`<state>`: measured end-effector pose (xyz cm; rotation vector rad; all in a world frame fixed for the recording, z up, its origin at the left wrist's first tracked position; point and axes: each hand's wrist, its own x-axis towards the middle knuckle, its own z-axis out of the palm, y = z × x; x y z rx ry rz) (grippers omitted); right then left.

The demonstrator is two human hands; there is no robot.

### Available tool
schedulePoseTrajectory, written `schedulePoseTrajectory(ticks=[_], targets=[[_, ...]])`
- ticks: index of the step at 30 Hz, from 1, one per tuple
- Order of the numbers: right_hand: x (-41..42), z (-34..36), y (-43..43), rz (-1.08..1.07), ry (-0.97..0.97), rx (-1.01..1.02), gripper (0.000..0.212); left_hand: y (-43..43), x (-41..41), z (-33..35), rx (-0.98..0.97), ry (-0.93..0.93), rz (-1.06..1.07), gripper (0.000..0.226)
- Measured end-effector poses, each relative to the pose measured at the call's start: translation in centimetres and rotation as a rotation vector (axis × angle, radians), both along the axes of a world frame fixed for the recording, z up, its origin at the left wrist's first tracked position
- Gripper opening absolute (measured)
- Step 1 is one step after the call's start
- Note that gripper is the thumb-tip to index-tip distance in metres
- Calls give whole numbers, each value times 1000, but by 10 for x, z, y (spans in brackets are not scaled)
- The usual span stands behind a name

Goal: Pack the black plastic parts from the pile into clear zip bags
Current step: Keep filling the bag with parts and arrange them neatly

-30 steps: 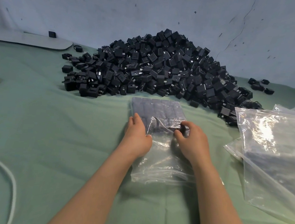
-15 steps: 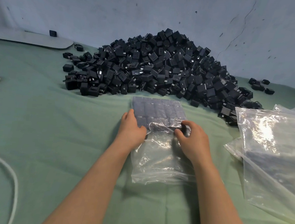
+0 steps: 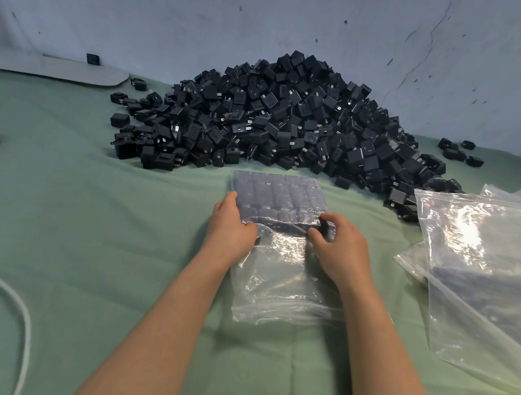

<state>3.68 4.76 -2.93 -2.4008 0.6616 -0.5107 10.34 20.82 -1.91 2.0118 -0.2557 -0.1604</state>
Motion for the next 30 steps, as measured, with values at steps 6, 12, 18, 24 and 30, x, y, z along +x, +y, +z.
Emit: schedulePoseTrajectory(ticks=[6,12,18,24,30], targets=[[0,12,6,20,-72,-6,36,-2,0,-3,239,-193,-16,59],[63,48,54,249,-135,-53,26,2,41,17,228,-218,47,46],[160,38,103,317,206,-285,40,34,93,27,-341,110,372,42],[207,23,117,246,361,-313,51,37,117,23,-495,174,418,40],[185,51,93,204,10,121,22,40,109,22,-537,193,385,31]])
